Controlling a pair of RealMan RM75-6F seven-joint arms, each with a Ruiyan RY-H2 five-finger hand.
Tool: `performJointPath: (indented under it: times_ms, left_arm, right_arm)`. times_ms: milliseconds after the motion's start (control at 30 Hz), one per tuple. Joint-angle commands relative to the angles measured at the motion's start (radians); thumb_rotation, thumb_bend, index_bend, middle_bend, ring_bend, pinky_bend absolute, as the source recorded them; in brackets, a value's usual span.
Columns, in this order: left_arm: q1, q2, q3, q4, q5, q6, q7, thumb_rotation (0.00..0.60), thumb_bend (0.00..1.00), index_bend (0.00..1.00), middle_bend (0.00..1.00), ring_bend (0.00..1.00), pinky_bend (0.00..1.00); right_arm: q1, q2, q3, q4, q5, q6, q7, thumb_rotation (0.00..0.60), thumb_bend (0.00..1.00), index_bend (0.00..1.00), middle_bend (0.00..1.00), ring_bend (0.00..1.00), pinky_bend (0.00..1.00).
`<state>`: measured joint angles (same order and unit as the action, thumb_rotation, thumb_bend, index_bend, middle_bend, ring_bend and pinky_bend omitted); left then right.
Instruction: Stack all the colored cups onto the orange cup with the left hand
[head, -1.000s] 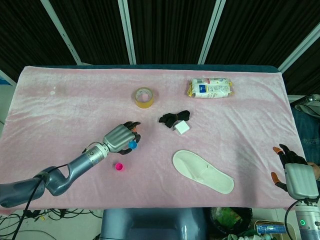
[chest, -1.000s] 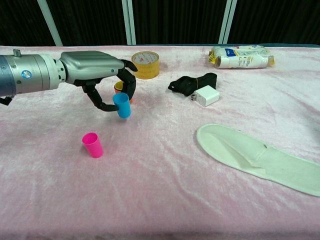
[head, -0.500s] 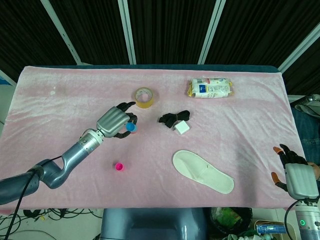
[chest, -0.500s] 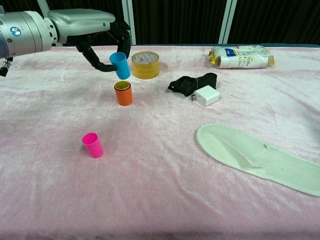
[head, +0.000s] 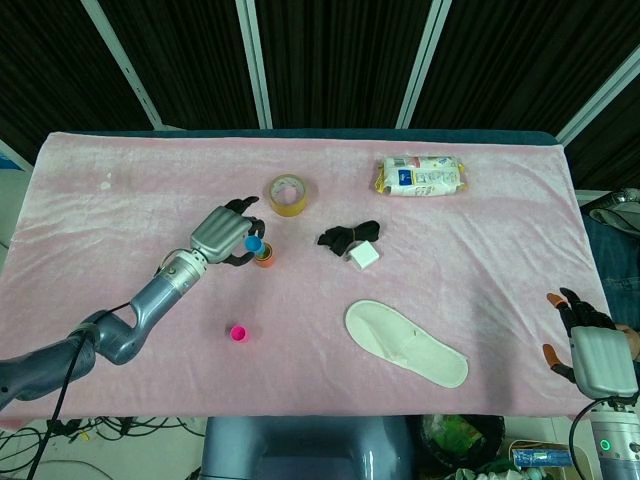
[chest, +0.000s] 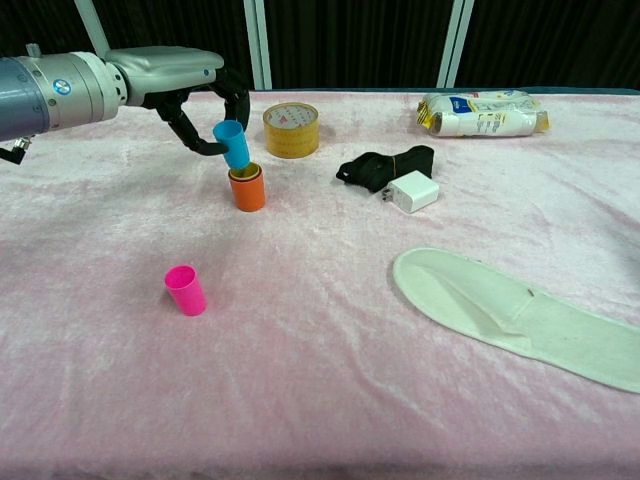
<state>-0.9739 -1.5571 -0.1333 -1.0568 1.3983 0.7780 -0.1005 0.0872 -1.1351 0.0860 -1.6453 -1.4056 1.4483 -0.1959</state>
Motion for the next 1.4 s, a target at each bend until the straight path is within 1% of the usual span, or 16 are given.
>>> performJointPath:
  times_ms: [33,133,333,433,467,533,600,667,700,833,900,1033,1133,1233,1400]
  left_arm:
    - [-0.007,-0.019,0.002,0.025,0.012,0.002,-0.022,0.600,0.38,0.47,0.51,0.05,0.17]
    - [-0.009,-0.027,0.004,0.035,0.021,0.007,-0.035,0.600,0.38,0.47,0.51,0.05,0.17]
    - [-0.015,-0.035,0.015,0.051,0.017,-0.022,-0.032,0.600,0.38,0.46,0.50,0.05,0.16]
    - [-0.016,-0.038,0.017,0.061,0.011,-0.036,-0.035,0.600,0.35,0.42,0.48,0.04,0.16]
    - [-0.018,-0.037,0.019,0.062,0.009,-0.045,-0.033,0.600,0.31,0.38,0.44,0.02,0.14]
    - [-0.021,-0.032,0.021,0.059,0.004,-0.060,-0.028,0.600,0.23,0.28,0.34,0.00,0.12]
    - [-0.017,-0.028,0.019,0.052,0.001,-0.053,-0.025,0.600,0.17,0.16,0.22,0.00,0.08]
    - [-0.011,-0.023,0.015,0.042,0.001,-0.037,-0.026,0.600,0.15,0.11,0.17,0.00,0.07]
    - [-0.007,-0.017,0.014,0.031,0.002,-0.027,-0.028,0.600,0.15,0.10,0.16,0.00,0.06]
    - [0.017,0.033,0.019,-0.042,0.021,0.023,-0.023,0.600,0.15,0.12,0.19,0.00,0.05]
    - [0.036,0.066,0.027,-0.087,0.031,0.053,-0.001,0.600,0.15,0.15,0.22,0.00,0.05]
    - [0.085,0.140,0.046,-0.197,0.045,0.123,0.055,0.600,0.15,0.19,0.25,0.00,0.05]
    - [0.127,0.204,0.072,-0.289,0.056,0.164,0.094,0.600,0.15,0.20,0.25,0.00,0.05]
    - [0.173,0.278,0.110,-0.394,0.071,0.198,0.144,0.600,0.15,0.20,0.25,0.00,0.04]
    - [0.220,0.335,0.156,-0.474,0.086,0.215,0.186,0.600,0.15,0.20,0.25,0.00,0.04]
  right_arm:
    - [0.000,0.000,0.000,0.000,-0.001,0.000,-0.001,0.600,0.24,0.20,0.10,0.19,0.28]
    - [0.000,0.000,0.000,0.000,0.000,0.000,0.000,0.600,0.24,0.20,0.10,0.19,0.28]
    - [0.000,0.001,0.000,-0.001,0.001,-0.002,0.001,0.600,0.24,0.20,0.10,0.19,0.28]
    - [0.000,0.001,0.000,-0.001,0.001,-0.002,0.001,0.600,0.24,0.20,0.10,0.19,0.28]
    - [0.000,0.001,0.000,-0.001,0.001,-0.002,0.001,0.600,0.24,0.20,0.10,0.19,0.28]
    - [0.000,0.002,0.000,-0.002,0.003,-0.002,0.001,0.600,0.24,0.20,0.10,0.19,0.28]
    - [0.000,0.002,0.000,-0.002,0.003,-0.002,0.001,0.600,0.24,0.20,0.10,0.19,0.28]
    - [0.000,0.002,0.000,-0.002,0.003,-0.002,0.001,0.600,0.24,0.20,0.10,0.19,0.28]
    - [0.000,0.002,0.000,-0.002,0.004,-0.003,0.001,0.600,0.24,0.20,0.10,0.19,0.28]
    - [0.001,0.002,0.001,-0.002,0.005,-0.004,0.001,0.600,0.24,0.20,0.10,0.19,0.28]
    - [0.001,0.002,0.001,-0.002,0.005,-0.004,0.001,0.600,0.24,0.20,0.10,0.19,0.28]
    - [0.001,0.002,0.000,-0.003,0.005,-0.005,0.001,0.600,0.24,0.20,0.10,0.19,0.28]
    - [0.001,0.001,-0.001,-0.004,0.002,-0.004,-0.002,0.600,0.24,0.20,0.10,0.19,0.28]
    - [-0.001,0.001,-0.002,-0.006,0.001,0.000,-0.005,0.600,0.24,0.20,0.10,0.19,0.28]
    - [-0.002,0.000,-0.002,-0.008,0.000,0.002,-0.008,0.600,0.24,0.20,0.10,0.19,0.28]
